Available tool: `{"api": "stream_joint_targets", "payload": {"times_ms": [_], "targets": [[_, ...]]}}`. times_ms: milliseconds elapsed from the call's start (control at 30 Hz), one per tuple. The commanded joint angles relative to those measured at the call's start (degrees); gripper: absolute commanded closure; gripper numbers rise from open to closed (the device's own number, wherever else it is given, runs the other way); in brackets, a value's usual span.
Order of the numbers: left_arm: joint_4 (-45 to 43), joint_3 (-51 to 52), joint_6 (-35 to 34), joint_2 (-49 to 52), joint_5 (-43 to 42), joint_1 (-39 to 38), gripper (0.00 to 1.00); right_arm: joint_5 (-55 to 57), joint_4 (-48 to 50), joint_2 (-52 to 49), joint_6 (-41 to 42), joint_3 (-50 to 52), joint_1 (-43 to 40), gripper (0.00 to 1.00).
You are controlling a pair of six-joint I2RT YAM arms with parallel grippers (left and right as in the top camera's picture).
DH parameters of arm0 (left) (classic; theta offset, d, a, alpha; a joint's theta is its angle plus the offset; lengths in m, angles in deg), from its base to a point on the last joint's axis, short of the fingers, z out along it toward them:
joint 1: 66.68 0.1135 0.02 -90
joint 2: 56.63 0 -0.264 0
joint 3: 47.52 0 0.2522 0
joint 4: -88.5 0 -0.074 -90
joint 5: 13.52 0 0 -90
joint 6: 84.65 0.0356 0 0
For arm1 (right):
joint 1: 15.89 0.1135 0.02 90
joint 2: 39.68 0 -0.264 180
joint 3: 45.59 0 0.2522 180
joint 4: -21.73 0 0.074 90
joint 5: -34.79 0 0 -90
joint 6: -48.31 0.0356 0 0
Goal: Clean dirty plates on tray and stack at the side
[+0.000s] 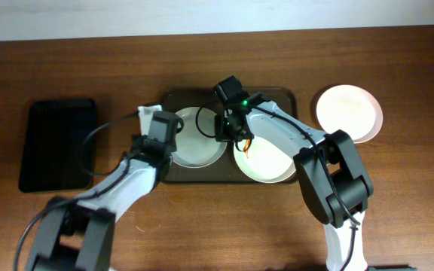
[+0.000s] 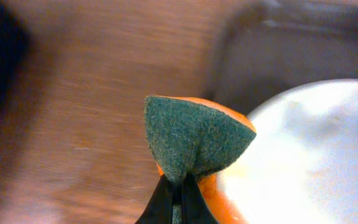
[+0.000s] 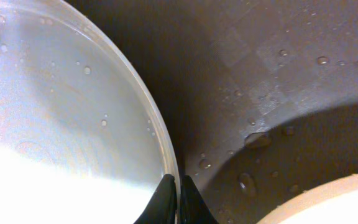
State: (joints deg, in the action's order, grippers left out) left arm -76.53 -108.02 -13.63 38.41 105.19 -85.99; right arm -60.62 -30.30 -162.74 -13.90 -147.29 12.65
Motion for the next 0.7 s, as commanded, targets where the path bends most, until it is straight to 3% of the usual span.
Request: {"api": "stream_joint_targets", "payload": {"times_ms": [0,100,200,300,333,533,667], "targets": [[1.05,0.48,1.79,-10.49,-6.91,0.72,1.0,4.68,-1.03,-0.7,-3.32,0.17,-0.52,0.96],[6.45,0.63,-4.96,-11.39,-23.63,0.72,1.0,13.6,-8.46,4.22,-3.98,-7.48,-0.52,0.96],[9.81,0.74,-6.08,-8.5,-25.57,0.72,1.0,31.32,-23.39,6.73,-5.25,-23.78,-0.52,0.96],[7.32,0.74,-7.48,-2.93,-25.55,0.68,1.0,45.2,-35.47,6.73,-17.11,-41.33,0.04,0.96],[6.45,0.74,-10.14,-1.05,-26.1,0.68,1.0,51.01,-36.44,6.73,-19.98,-43.32,0.76,0.96],[0.5,0.74,-10.32,4.48,-28.98,0.61,1.0,84.56,-38.45,6.56,-21.84,-43.32,11.69,0.96],[0.92,0.74,-10.32,4.48,-28.98,0.61,1.0,82.47,-37.38,6.56,-21.35,-43.32,15.1,0.96]]}}
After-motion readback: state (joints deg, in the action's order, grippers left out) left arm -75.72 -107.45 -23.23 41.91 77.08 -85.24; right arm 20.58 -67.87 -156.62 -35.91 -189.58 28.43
